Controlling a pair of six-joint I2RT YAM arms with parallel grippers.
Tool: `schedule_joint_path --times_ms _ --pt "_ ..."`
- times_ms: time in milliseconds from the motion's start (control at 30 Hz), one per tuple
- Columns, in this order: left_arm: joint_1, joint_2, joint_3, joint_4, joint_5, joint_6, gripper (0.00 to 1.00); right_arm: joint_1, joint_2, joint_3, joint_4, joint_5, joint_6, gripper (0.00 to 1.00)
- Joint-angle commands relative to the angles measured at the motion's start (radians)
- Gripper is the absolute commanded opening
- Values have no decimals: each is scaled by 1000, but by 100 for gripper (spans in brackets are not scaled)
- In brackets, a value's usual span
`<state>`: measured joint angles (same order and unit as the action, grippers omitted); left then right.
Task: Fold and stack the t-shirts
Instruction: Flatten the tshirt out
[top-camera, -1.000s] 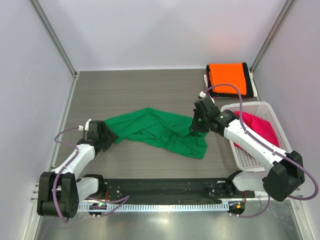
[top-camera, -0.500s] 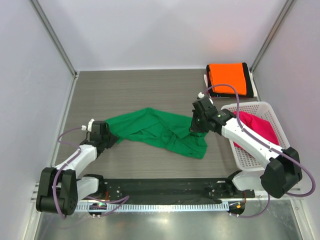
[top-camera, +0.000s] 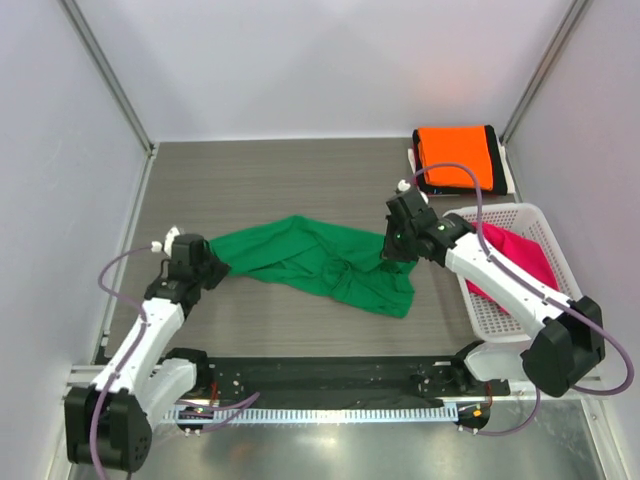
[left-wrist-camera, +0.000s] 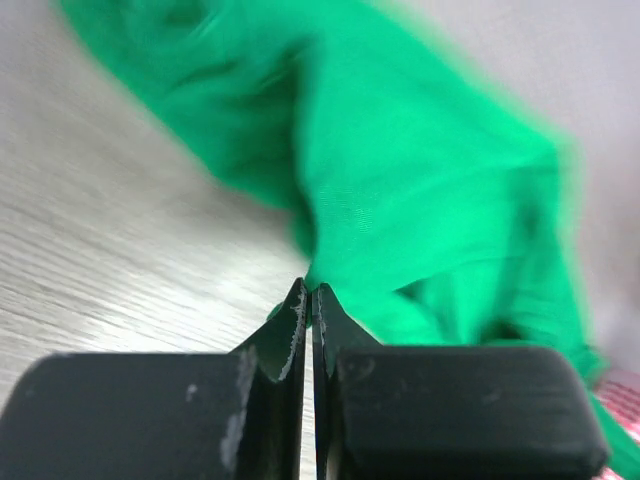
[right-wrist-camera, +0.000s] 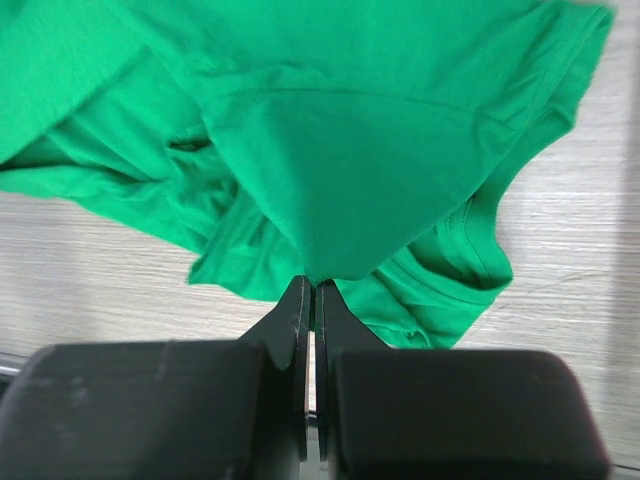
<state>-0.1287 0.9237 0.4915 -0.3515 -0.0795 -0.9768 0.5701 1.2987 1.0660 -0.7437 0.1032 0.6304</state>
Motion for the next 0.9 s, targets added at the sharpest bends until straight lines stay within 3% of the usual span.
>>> schedule_joint_path --times_ms 0,133,367,700,867 --pt "-3 -104 189 -205 -72 50 0 2 -73 139 -61 64 -29 1" --pt "0 -155 475 -436 -120 89 0 2 -134 287 -143 93 -50 1" --pt "-2 -148 892 -631 -163 110 0 2 -279 581 -175 37 -127 1" --pt "-2 -152 1433 -764 -192 187 0 4 -522 834 -105 -178 -256 1" --pt "-2 -122 1584 -787 -160 213 0 -1 -552 986 -109 -148 -256 1"
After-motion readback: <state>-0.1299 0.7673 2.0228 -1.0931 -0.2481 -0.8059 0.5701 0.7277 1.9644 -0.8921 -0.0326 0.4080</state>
